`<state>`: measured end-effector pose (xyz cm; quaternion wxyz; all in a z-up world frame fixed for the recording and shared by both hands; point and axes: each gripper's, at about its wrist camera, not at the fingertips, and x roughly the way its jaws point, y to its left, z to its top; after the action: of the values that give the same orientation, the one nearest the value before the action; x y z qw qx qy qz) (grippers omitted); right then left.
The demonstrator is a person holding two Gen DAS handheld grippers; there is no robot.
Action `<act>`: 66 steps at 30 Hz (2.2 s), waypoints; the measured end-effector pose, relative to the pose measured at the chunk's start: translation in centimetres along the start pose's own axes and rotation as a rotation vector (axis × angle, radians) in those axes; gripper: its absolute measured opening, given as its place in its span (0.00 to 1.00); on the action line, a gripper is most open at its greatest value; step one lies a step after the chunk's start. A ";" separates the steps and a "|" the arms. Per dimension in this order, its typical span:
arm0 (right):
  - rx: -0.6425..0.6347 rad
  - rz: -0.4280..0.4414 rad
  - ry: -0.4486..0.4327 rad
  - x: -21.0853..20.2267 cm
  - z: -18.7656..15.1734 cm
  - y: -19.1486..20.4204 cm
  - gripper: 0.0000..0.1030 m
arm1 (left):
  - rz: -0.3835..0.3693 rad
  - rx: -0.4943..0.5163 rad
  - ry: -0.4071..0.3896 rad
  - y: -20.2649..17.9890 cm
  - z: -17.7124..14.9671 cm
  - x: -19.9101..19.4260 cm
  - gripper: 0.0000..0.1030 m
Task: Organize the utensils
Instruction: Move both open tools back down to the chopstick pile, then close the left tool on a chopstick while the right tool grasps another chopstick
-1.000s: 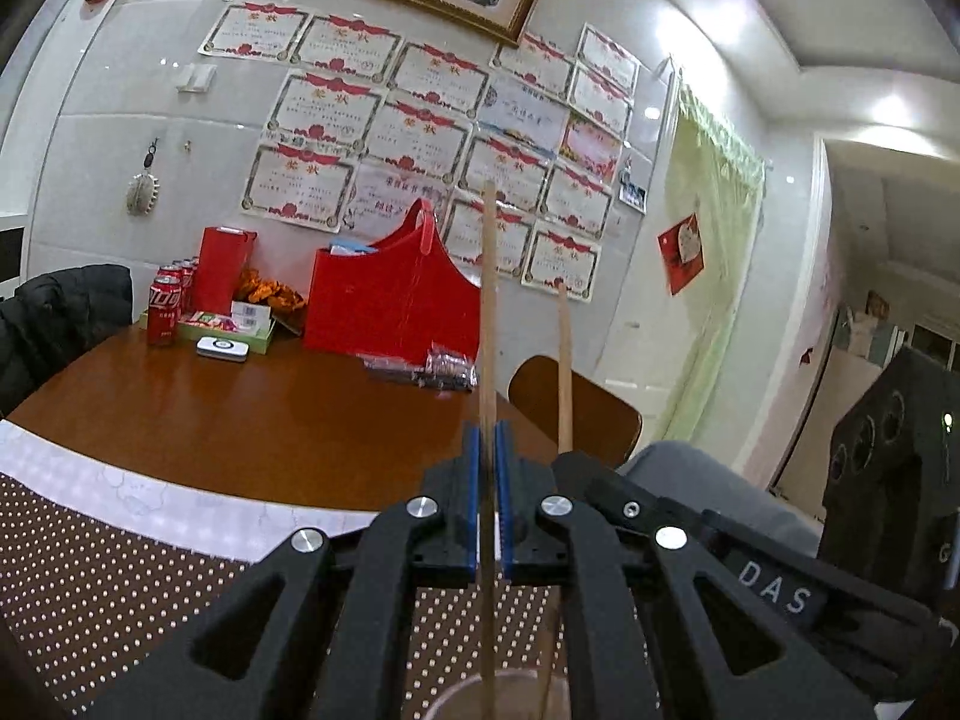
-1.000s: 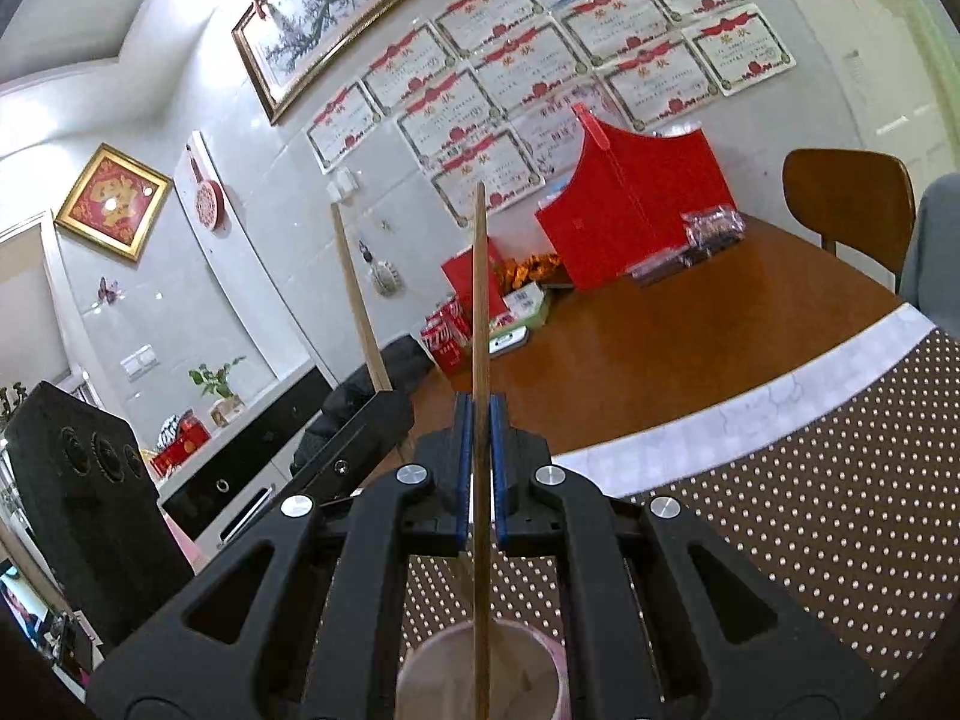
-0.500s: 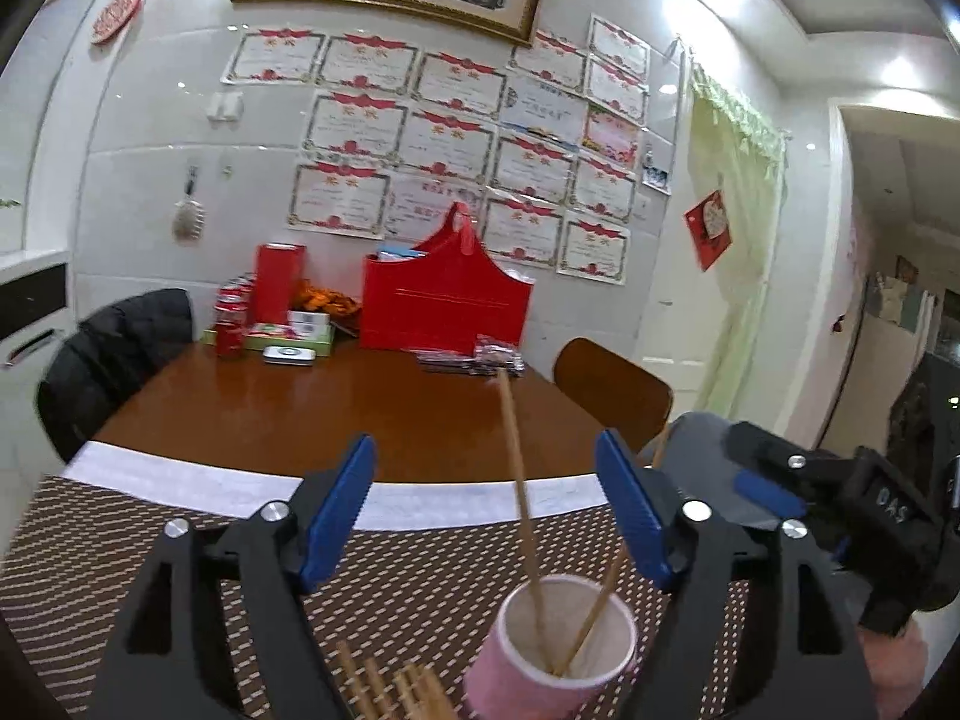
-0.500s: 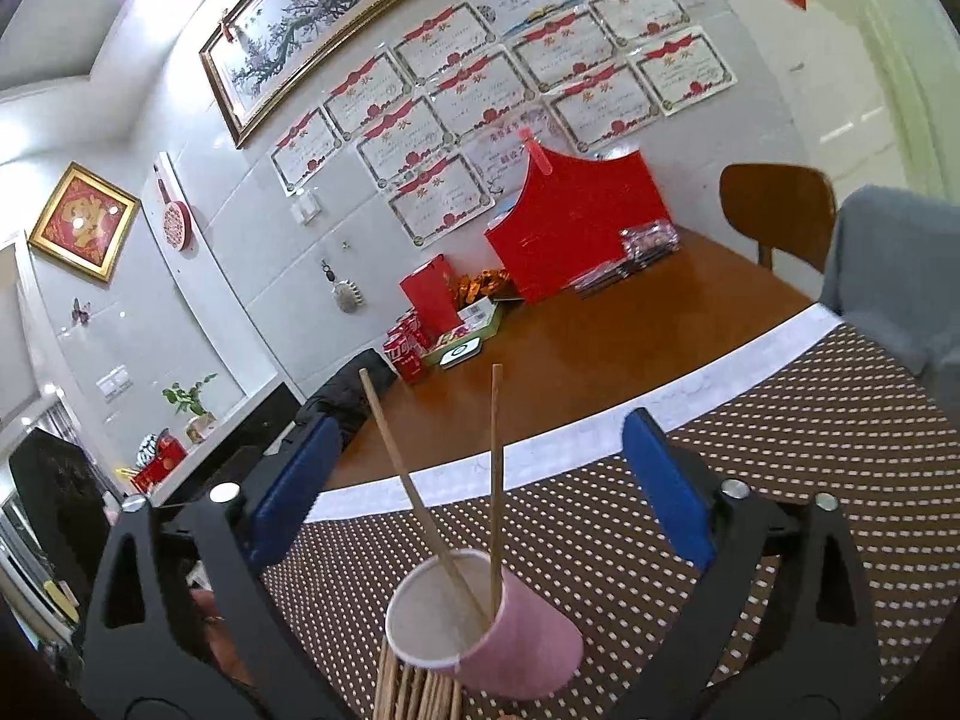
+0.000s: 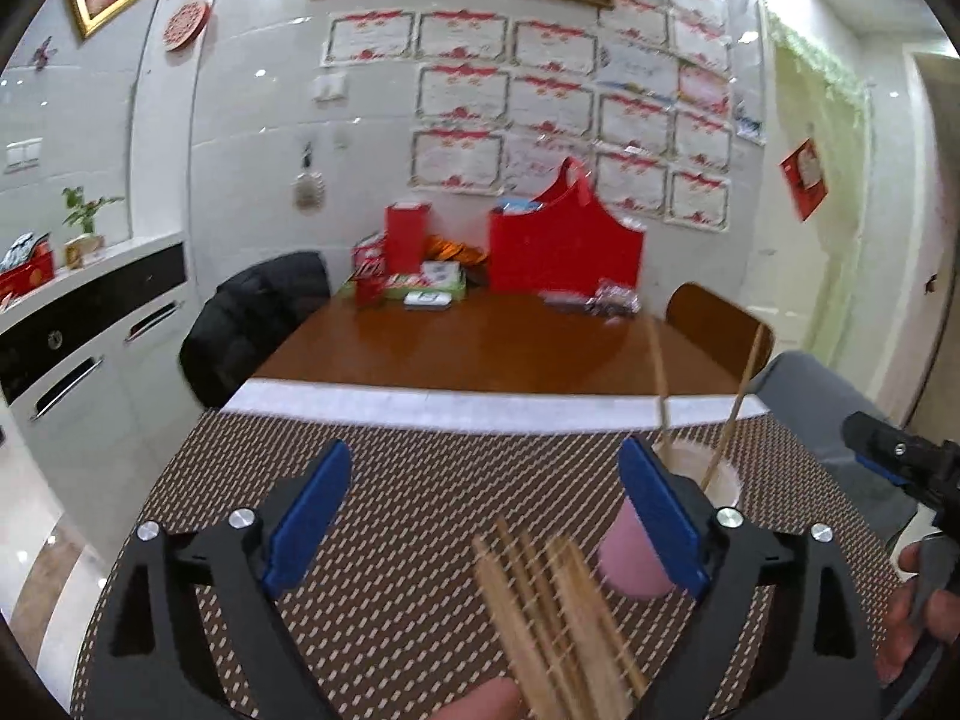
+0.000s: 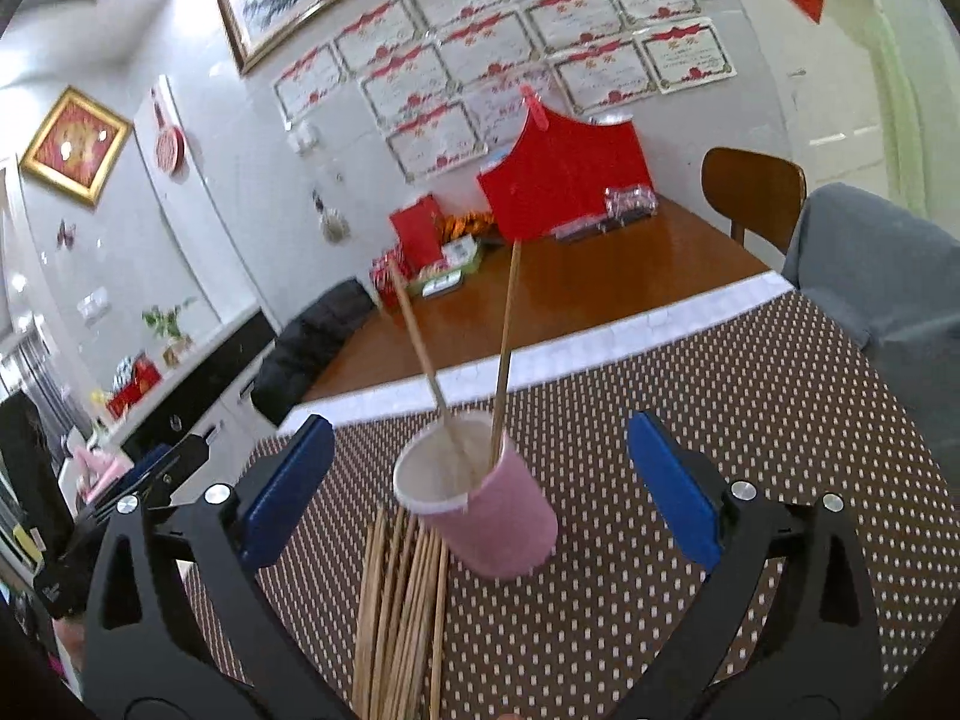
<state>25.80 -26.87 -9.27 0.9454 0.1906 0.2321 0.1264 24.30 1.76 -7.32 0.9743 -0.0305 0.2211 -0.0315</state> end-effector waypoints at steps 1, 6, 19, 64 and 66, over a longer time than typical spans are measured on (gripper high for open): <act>-0.006 -0.001 0.012 0.0 -0.4 0.1 0.94 | 0.005 -0.004 0.017 0.3 -0.5 0.0 0.88; -0.021 -0.011 0.076 0.3 -2.4 0.5 0.94 | 0.033 -0.026 0.094 1.2 -2.9 0.4 0.88; -0.029 -0.022 0.197 2.1 -5.8 0.9 0.94 | 0.074 -0.030 0.334 1.6 -9.1 3.3 0.88; -0.380 -0.144 0.524 10.2 -13.4 4.3 0.59 | 0.131 0.016 0.521 1.6 -13.8 5.8 0.95; -0.399 -0.165 0.526 10.5 -13.6 4.4 0.54 | 0.129 0.020 0.522 1.7 -13.7 5.9 0.95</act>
<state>27.56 -15.39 -22.64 0.8789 -0.0570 0.4532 0.1370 23.76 2.40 -22.26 0.8845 0.0023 0.4660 0.0216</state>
